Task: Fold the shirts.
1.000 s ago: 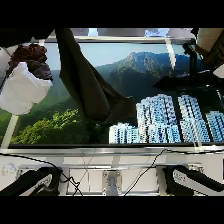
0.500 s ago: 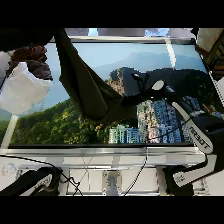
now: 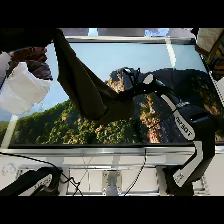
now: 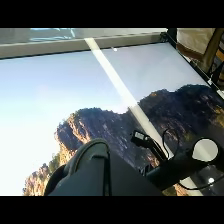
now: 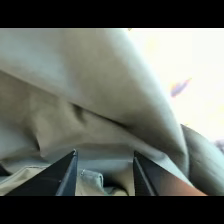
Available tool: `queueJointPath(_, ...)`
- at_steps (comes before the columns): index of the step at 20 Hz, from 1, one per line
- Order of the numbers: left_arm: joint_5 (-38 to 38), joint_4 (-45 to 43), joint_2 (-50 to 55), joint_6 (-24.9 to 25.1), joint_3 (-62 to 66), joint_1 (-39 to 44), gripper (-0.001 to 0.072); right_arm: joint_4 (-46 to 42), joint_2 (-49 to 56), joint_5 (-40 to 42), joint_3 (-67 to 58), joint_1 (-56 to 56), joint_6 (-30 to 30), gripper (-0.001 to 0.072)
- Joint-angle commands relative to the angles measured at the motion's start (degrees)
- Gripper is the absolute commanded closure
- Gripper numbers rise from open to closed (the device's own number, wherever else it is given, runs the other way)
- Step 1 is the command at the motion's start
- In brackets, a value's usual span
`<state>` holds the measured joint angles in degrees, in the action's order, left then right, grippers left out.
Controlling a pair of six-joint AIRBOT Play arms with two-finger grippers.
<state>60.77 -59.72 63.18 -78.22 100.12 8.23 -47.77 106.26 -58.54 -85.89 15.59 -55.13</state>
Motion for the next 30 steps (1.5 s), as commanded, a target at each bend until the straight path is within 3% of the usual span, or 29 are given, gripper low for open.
queueJointPath(1, 0.4, -0.3, 0.2, 0.0, 0.0, 0.0, 0.0694, 1.9, 3.6, -3.6, -1.6, 0.2, -0.8, 0.0306)
queueJointPath(5, 0.6, -0.3, 0.2, 0.0, 0.0, 0.0, 0.0694, 1.5, 4.5, -11.3, -1.9, 0.0, -0.7, 0.0306)
queueJointPath(9, 0.6, -0.3, 0.2, 0.0, 0.0, 0.0, 0.0694, 2.2, 4.3, -13.2, -1.9, -1.1, -0.5, 0.0307)
queueJointPath(12, 0.6, -0.3, 0.2, 0.0, 0.0, 0.0, 0.0694, 10.4, 4.3, -12.0, -1.9, -2.5, 4.9, 0.0307)
queueJointPath(15, 0.8, -0.3, 0.2, 0.0, 0.0, 0.0, 0.0694, 17.0, 4.3, -12.3, -1.9, -4.1, 5.9, 0.0307)
queueJointPath(18, 0.9, -0.3, 0.2, 0.0, 0.0, 0.0, 0.0694, 11.6, 4.3, -16.8, -1.9, -4.8, 5.6, 0.0307)
queueJointPath(22, 0.9, -0.3, 0.2, -1.1, 0.0, 0.0, 0.0694, -2.2, 4.3, -16.6, -1.9, -4.8, 4.0, 0.0307)
queueJointPath(30, 0.8, -0.3, 0.2, -1.6, 0.0, 0.0, 0.0694, 3.5, 4.3, -20.0, -1.9, -4.8, 7.1, 0.031)
